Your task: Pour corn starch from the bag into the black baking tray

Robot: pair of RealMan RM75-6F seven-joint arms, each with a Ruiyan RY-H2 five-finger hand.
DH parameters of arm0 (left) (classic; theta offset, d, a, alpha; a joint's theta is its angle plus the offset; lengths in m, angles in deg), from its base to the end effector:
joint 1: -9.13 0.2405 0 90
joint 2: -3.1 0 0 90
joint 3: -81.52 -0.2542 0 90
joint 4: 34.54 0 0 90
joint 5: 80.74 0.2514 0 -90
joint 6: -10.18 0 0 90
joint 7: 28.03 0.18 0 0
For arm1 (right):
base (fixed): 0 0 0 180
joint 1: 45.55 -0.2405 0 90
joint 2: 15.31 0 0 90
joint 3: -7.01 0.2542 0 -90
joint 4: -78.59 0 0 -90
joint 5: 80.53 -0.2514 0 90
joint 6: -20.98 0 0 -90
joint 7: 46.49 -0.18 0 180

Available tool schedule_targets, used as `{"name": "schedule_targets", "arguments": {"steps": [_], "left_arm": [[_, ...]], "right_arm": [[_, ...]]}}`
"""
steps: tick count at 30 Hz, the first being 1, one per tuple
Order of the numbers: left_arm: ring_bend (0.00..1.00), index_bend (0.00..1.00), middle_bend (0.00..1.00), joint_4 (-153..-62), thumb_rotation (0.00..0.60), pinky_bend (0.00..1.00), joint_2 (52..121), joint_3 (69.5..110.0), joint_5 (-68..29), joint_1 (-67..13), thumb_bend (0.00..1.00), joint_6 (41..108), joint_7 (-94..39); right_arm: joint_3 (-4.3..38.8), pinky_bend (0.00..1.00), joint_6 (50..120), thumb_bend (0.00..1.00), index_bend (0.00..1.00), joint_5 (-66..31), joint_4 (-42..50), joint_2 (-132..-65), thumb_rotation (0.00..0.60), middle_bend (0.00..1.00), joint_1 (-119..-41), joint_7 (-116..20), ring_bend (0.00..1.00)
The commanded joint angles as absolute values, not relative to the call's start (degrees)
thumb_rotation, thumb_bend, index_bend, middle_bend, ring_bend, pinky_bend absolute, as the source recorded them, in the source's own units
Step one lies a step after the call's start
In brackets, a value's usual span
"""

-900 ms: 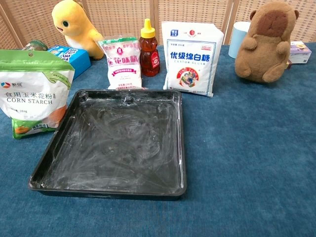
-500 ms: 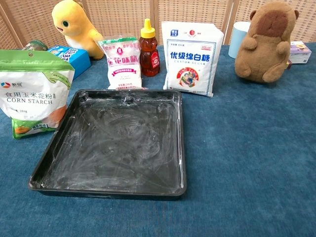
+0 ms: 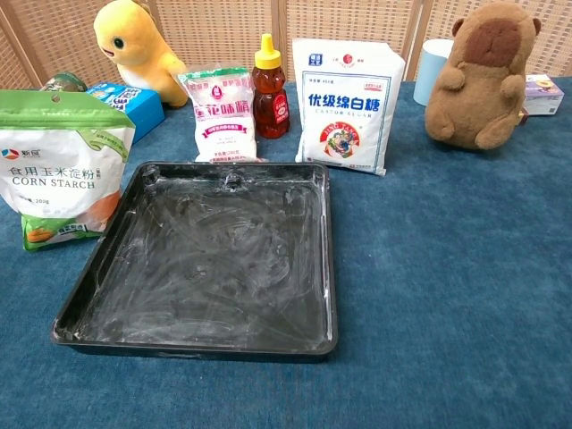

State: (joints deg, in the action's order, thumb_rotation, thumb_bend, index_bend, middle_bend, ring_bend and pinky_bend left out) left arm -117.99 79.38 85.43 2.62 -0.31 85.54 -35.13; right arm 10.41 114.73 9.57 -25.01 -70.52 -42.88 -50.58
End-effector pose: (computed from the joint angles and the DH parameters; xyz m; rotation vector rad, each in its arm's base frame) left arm -0.3292 0.2499 0.0414 -1.4039 -1.1390 -0.9771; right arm -0.2975 -0.1794 0.1711 1.2535 -0.9109 1.0339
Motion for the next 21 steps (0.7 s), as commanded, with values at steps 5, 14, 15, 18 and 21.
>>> {"name": "schedule_targets", "arguments": {"steps": [5,14,15,18,21], "left_arm": [[0.04,0.00,0.02,-114.6,0.600,0.06,85.8,87.9,-1.3,-4.2,0.03,81.0,-33.0],[0.04,0.00,0.02,-114.4,0.600,0.07,88.8,89.4,-4.0,-6.6,0.03,78.9,-30.5],[0.05,0.00,0.02,-114.4,0.600,0.08,89.1,89.6,-4.3,-6.9,0.03,78.7,-30.2],[0.05,0.00,0.02,-114.4,0.600,0.11,90.0,89.7,-4.9,-7.7,0.03,77.9,-28.8],[0.05,0.01,0.02,-114.7,0.600,0.12,90.8,89.7,-5.3,-8.6,0.03,76.9,-27.4]], "right_arm": [[10.6,0.00,114.6,0.04,0.07,9.1,-24.8,-70.3,0.600,0.00,-42.9,-51.6,0.01],[10.6,0.00,114.3,0.04,0.07,9.1,-24.8,-70.3,0.600,0.00,-43.1,-52.2,0.01],[10.5,0.00,114.2,0.04,0.07,9.2,-24.8,-70.2,0.600,0.00,-43.1,-52.4,0.01],[10.4,0.00,113.8,0.04,0.07,9.2,-24.8,-70.2,0.600,0.00,-43.2,-52.6,0.01],[10.3,0.00,113.8,0.04,0.07,9.4,-24.8,-70.2,0.600,0.00,-43.2,-52.5,0.01]]}}
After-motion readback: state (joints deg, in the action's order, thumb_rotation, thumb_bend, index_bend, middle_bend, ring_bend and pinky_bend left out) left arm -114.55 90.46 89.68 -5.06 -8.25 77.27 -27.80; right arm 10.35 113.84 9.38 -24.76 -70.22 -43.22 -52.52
